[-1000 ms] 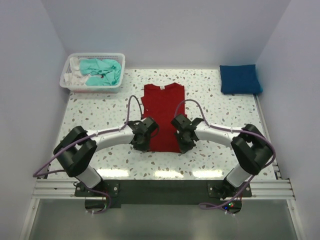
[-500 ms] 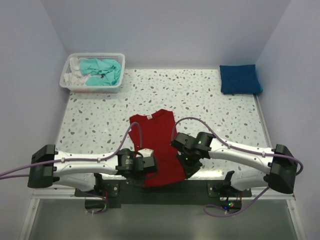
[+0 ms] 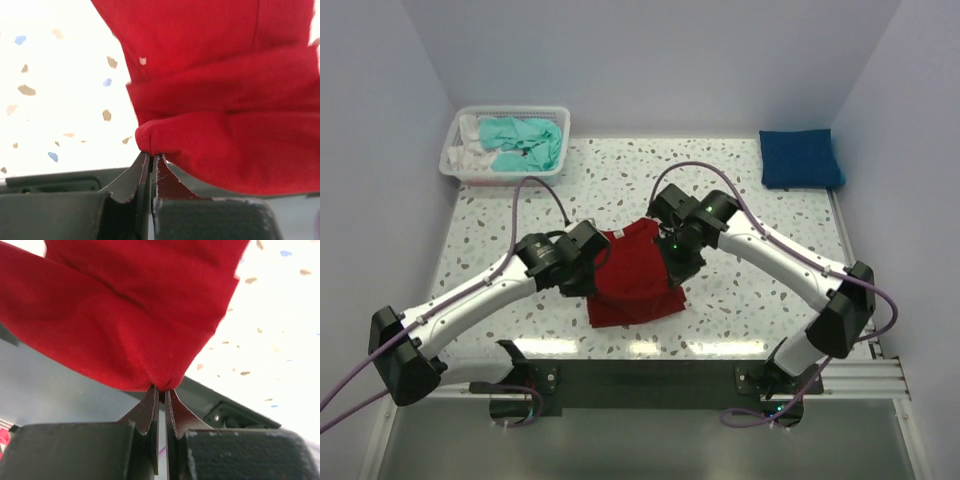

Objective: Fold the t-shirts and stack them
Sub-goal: Fold the tshirt

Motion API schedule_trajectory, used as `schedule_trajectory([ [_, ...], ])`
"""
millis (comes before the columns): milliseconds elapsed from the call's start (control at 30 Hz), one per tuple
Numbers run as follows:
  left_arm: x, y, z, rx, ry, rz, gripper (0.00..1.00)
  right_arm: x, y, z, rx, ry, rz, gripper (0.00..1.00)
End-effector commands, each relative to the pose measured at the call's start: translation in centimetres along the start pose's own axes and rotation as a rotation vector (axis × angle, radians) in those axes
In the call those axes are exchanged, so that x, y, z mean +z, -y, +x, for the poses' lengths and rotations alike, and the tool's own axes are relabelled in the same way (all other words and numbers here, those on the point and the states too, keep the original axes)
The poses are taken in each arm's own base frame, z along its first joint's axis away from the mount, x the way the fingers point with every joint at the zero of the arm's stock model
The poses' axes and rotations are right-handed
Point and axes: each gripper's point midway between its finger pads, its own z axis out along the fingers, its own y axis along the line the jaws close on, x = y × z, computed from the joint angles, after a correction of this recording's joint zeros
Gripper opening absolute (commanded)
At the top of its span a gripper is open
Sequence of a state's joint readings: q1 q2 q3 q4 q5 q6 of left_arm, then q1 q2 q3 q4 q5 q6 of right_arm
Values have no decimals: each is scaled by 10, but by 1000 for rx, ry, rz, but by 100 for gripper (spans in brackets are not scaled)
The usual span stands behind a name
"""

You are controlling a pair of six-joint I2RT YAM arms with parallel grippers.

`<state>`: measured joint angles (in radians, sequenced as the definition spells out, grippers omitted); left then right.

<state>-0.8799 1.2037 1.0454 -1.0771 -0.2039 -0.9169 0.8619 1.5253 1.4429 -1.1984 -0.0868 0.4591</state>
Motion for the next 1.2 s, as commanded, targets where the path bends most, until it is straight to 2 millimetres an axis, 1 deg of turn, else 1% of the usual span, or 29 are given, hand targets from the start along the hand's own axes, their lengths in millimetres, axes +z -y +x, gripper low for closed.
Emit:
schedule_trajectory([
  [0, -9, 13, -48, 5, 107, 98, 0, -22, -5, -27, -62, 35, -33, 0],
  [33, -12, 18, -59, 10, 132, 125, 0, -18, -4, -32, -68, 22, -25, 0],
  [67, -11, 20, -66, 6, 144, 137, 0, -18, -4, -37, -68, 24, -26, 0],
  [100, -7, 19, -73, -5, 144, 132, 0, -25, -4, -46, -65, 44, -32, 0],
  [133, -7, 19, -79, 0, 151, 137, 0, -21, -2, -51, -61, 32, -25, 0],
  [167, -10, 26, -88, -2, 169, 162, 0, -23, -1, -55, -69, 36, -24, 0],
  [200, -7, 25, -95, -13, 173, 159, 0, -27, 0, -62, -62, 48, -26, 0],
  [233, -7, 25, -100, -8, 180, 163, 0, -28, 1, -66, -61, 53, -25, 0],
  [267, -11, 27, -111, -19, 202, 181, 0, -25, 3, -69, -61, 40, -23, 0],
  [300, -9, 28, -115, -19, 203, 182, 0, -29, 5, -77, -53, 56, -27, 0],
  [367, -11, 29, -128, -15, 226, 194, 0, -25, 7, -84, -48, 47, -38, 0],
  [467, -2, 19, -140, -29, 226, 178, 0, -23, 16, -98, -28, 59, -38, 0],
  [500, 3, 13, -146, -45, 224, 165, 0, -17, 21, -106, -20, 61, -43, 0],
  [567, 13, 4, -151, -58, 221, 153, 0, -12, 26, -113, -12, 64, -47, 0],
  [600, 21, 1, -151, -65, 205, 142, 0, -3, 30, -122, 2, 64, -58, 0],
  [667, 33, -9, -154, -78, 197, 121, 0, 6, 36, -130, 7, 59, -54, 0],
  [700, 42, -13, -153, -85, 179, 106, 0, 8, 40, -140, 13, 80, -51, 0],
  [733, 47, -15, -156, -88, 183, 102, 0, 21, 45, -144, 21, 61, -41, 0],
  [800, 61, -27, -157, -111, 169, 69, 0, 30, 52, -159, 28, 86, -46, 0],
  [833, 65, -28, -162, -120, 187, 70, 0, 44, 57, -162, 39, 67, -45, 0],
  [867, 76, -38, -159, -139, 169, 50, 0, 49, 58, -167, 40, 71, -53, 0],
  [900, 81, -41, -160, -149, 166, 44, 0, 54, 60, -177, 44, 92, -63, 0],
  [933, 86, -44, -161, -154, 164, 40, 0, 59, 63, -181, 47, 98, -59, 0],
  [967, 94, -49, -164, -165, 177, 33, 0, 70, 67, -184, 52, 90, -48, 0],
  [1000, 102, -53, -164, -169, 176, 24, 0, 75, 70, -192, 57, 111, -48, 0],
  [1033, 106, -52, -170, -171, 199, 32, 0, 81, 72, -194, 62, 112, -43, 0],
  [1100, 119, -57, -171, -178, 195, 19, 0, 98, 81, -199, 89, 119, -30, 0],
  [1133, 121, -56, -179, -176, 222, 25, 0, 104, 85, -200, 102, 121, -25, 0],
  [1167, 128, -59, -179, -175, 224, 11, 0, 108, 88, -200, 119, 128, -17, 0],
])
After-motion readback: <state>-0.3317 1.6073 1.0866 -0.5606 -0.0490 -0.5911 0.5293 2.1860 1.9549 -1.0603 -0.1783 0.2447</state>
